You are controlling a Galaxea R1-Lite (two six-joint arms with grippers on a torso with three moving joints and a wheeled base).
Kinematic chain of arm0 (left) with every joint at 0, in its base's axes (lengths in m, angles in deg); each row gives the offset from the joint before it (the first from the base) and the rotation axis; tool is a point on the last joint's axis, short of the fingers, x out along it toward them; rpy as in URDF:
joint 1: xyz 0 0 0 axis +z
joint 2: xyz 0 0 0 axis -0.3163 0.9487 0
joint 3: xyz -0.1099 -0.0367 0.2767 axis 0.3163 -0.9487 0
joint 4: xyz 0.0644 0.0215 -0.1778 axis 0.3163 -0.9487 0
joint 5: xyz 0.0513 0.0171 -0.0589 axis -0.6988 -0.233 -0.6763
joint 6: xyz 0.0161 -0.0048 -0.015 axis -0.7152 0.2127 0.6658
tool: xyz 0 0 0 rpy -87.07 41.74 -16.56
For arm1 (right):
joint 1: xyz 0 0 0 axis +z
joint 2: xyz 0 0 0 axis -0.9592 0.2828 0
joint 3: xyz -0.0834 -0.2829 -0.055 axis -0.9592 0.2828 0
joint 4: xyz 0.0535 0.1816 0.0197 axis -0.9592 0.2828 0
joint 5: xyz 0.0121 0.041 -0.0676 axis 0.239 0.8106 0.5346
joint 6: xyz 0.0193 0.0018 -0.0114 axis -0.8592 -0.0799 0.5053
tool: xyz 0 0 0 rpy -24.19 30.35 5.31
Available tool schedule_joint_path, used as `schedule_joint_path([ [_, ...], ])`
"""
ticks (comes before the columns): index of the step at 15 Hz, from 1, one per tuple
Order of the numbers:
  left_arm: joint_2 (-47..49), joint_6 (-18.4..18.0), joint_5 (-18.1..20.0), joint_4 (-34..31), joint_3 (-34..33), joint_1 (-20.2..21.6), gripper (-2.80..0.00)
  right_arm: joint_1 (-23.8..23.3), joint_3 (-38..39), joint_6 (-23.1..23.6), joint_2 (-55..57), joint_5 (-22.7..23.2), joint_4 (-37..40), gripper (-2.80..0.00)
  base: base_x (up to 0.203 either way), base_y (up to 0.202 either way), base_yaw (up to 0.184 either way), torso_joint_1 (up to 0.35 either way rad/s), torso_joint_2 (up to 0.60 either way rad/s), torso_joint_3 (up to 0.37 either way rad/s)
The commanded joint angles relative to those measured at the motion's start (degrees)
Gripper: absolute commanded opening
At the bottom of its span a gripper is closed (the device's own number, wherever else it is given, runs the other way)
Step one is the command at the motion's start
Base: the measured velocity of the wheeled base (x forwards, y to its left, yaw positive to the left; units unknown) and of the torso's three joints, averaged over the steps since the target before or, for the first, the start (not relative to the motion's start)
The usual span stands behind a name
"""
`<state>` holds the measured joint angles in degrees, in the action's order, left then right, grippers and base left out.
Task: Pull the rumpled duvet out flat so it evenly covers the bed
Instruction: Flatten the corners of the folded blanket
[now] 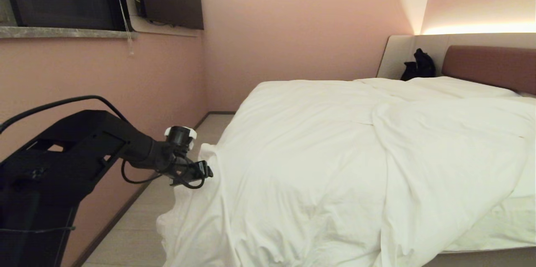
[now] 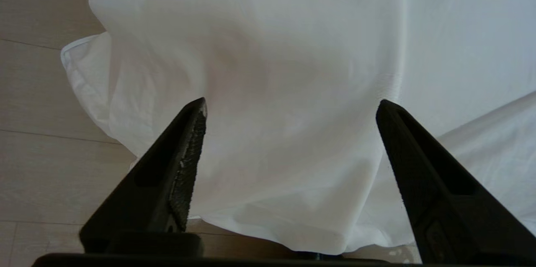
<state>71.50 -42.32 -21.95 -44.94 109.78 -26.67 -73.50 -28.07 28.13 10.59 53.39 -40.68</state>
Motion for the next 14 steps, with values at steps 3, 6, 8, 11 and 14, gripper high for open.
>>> schedule_joint_path([
  [3, 0.4, 0.1, 0.0, 0.0, 0.3, -0.1, 0.0, 0.0, 0.0, 0.0, 0.0, 0.1, 0.0, -2.8, 0.0, 0.0, 0.0, 0.0, 0.0, 0.0],
  [6, 0.2, 0.1, 0.0, -0.2, 0.2, -0.2, 0.0, 0.0, 0.0, 0.0, 0.0, 0.1, 0.0, -2.8, 0.0, 0.0, 0.0, 0.0, 0.0, 0.0],
  [8, -0.2, 0.1, 0.0, -0.2, -0.1, -0.5, 0.0, 0.0, 0.0, 0.0, 0.0, 0.1, 0.0, -2.8, 0.0, 0.0, 0.0, 0.0, 0.0, 0.0],
  [11, -0.4, 0.1, 0.0, -0.2, -0.5, -0.8, 0.0, 0.0, 0.0, 0.0, 0.0, 0.0, 0.0, -2.8, 0.0, 0.0, 0.0, 0.0, 0.0, 0.0],
  [14, -1.3, 0.2, 0.0, -0.2, -0.9, -1.5, 0.0, 0.0, 0.0, 0.0, 0.0, 0.0, 0.0, -2.8, 0.0, 0.0, 0.0, 0.0, 0.0, 0.0],
])
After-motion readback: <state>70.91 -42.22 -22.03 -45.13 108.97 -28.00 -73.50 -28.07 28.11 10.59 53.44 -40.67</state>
